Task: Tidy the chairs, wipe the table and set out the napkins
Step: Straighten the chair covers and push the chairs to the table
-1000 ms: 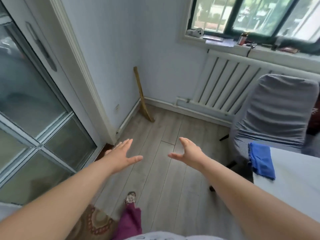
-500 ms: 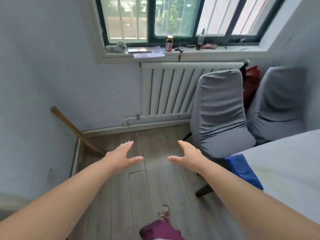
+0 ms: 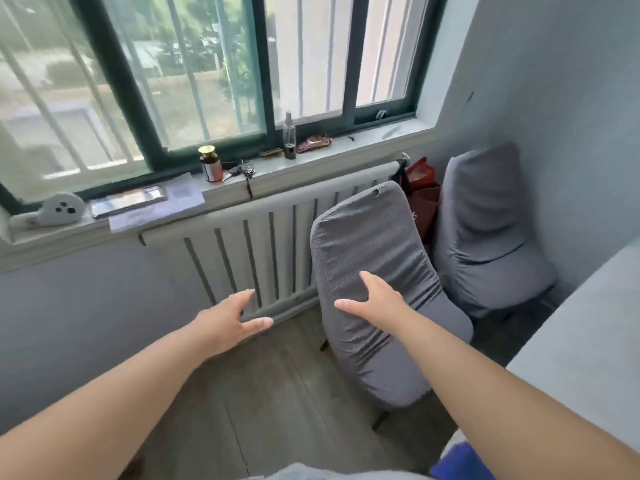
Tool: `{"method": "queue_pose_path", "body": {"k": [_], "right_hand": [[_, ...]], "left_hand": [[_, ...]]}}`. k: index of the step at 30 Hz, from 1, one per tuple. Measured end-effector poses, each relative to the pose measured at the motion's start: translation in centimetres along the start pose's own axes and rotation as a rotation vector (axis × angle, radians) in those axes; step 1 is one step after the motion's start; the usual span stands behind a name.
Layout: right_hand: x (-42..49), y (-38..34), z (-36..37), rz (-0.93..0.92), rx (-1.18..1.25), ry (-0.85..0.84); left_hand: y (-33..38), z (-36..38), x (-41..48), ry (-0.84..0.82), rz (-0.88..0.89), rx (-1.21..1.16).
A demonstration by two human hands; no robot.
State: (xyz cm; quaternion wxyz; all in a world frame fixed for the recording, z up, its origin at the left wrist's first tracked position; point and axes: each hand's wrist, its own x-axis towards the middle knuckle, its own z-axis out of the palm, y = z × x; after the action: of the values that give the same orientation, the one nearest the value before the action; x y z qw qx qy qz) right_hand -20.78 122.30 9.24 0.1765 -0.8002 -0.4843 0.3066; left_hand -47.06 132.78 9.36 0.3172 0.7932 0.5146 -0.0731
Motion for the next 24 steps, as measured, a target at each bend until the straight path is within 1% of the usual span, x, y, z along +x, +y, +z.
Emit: {"method": "queue_pose_path", "body": {"k": [4,8,12,16,19,24], "right_hand": [[4.9,2.3,-4.3,0.086,0.041,0.049],[9.1,4.5,-6.1,0.174,0.098,0.080],[13.3,6.0,-6.0,0.274,0.143,0.064],[18.9,5.9,-5.7,0.349,0.199,0.068],[22.6,5.0,-5.3,0.394,0.248,0.033],[28.4,3.6,-4.5,0.480,0.353,-0.018]], "left_hand": [[5.0,-1.8,7.5,-0.051,0.088,0.020],[8.8,-3.0,14.6,-0.117,0.187,0.098],[11.9,-4.8,21.9,-0.151,0.264,0.085],[14.9,-6.7,31.8,-0.257,0.316,0.065],[17.4,-7.5,38.3,-0.311,0.343,0.115],[21.5,-8.0,46.3,-0.411,0.416,0.227]]}}
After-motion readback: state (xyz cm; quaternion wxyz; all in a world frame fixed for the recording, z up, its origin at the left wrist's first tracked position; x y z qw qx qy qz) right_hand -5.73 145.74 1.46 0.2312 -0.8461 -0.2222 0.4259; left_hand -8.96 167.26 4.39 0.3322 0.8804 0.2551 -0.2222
